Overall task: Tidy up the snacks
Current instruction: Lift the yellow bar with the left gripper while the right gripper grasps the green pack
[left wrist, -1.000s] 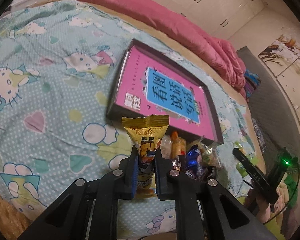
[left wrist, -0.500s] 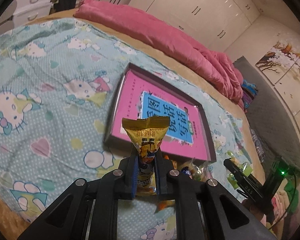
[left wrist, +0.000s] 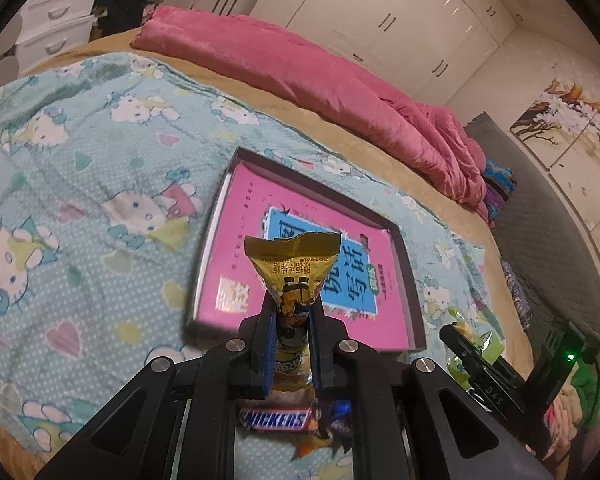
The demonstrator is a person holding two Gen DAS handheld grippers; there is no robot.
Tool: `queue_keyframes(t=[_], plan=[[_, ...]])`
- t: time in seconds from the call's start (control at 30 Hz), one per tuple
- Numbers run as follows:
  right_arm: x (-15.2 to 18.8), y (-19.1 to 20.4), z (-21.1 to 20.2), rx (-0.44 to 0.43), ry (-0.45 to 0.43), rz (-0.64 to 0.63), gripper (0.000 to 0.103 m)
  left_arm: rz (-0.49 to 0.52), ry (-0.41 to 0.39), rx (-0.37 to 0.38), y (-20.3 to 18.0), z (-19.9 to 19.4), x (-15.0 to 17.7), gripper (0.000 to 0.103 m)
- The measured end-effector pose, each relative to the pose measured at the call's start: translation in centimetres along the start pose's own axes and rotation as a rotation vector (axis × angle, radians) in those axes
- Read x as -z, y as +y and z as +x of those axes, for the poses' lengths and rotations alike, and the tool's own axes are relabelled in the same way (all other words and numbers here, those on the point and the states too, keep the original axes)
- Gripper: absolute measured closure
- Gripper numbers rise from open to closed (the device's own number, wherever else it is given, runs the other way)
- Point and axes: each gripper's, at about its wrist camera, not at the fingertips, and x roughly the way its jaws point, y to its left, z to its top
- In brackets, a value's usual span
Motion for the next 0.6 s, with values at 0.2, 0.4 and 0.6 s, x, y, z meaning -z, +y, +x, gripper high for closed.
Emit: queue_keyframes(t=[0.2, 0.4, 0.6], plan=[[-1.3, -0.1, 0.8, 0.002, -0.011, 0.019, 0.069, 0.006, 0.022, 0.006, -0.8, 1.8, -1.1, 0.089], [-2.3, -0.5, 1.7, 0.003, -0.01, 0.054, 0.069, 0.016, 0.025, -0.001, -1.5, 2.9, -1.7, 0.089], [-2.9, -0.4, 2.7, 0.007, -0.005, 0.056, 0.069, 0.035, 0.025, -0.003, -2.3, 4.2, -2.4, 0.089]])
